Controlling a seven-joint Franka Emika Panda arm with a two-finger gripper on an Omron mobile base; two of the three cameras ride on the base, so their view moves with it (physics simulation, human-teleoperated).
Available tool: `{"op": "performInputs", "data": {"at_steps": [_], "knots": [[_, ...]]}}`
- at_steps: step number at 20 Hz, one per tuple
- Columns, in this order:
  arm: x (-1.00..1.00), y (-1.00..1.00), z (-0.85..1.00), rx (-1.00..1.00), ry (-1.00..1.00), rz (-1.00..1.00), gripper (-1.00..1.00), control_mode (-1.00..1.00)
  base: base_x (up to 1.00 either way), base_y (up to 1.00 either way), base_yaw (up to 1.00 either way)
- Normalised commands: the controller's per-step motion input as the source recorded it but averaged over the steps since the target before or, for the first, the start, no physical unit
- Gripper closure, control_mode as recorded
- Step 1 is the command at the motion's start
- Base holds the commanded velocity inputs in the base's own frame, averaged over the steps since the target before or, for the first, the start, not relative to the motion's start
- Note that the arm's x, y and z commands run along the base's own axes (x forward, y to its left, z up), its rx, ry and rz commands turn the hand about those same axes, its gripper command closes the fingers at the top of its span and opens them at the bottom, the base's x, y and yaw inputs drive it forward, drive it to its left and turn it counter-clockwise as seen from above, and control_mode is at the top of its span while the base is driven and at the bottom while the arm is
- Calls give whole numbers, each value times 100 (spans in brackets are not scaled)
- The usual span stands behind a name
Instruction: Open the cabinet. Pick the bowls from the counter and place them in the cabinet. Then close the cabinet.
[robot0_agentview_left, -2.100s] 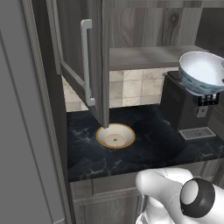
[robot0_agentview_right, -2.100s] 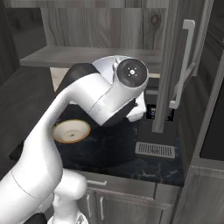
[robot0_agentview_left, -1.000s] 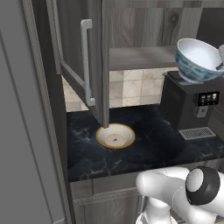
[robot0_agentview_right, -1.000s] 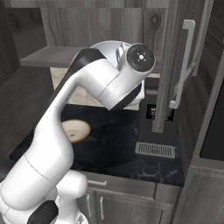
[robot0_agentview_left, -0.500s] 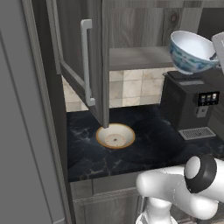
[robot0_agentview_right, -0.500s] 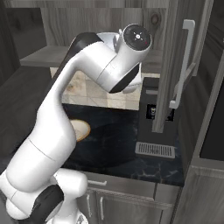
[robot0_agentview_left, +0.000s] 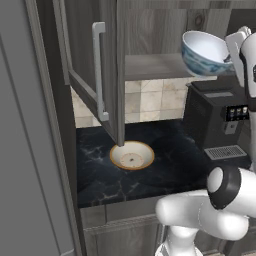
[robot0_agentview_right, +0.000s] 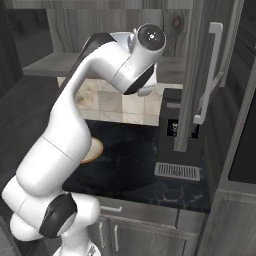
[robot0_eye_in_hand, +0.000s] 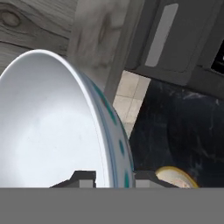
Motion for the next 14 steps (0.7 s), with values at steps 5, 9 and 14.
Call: {"op": "performInputs", "data": {"at_steps": [5, 9, 14], "knots": [[61, 0, 0, 0, 0, 0, 100, -100, 0, 0, 0], [65, 0, 0, 0, 0, 0, 100, -100, 0, 0, 0], [75, 0, 0, 0, 0, 0, 100, -100, 0, 0, 0]]}}
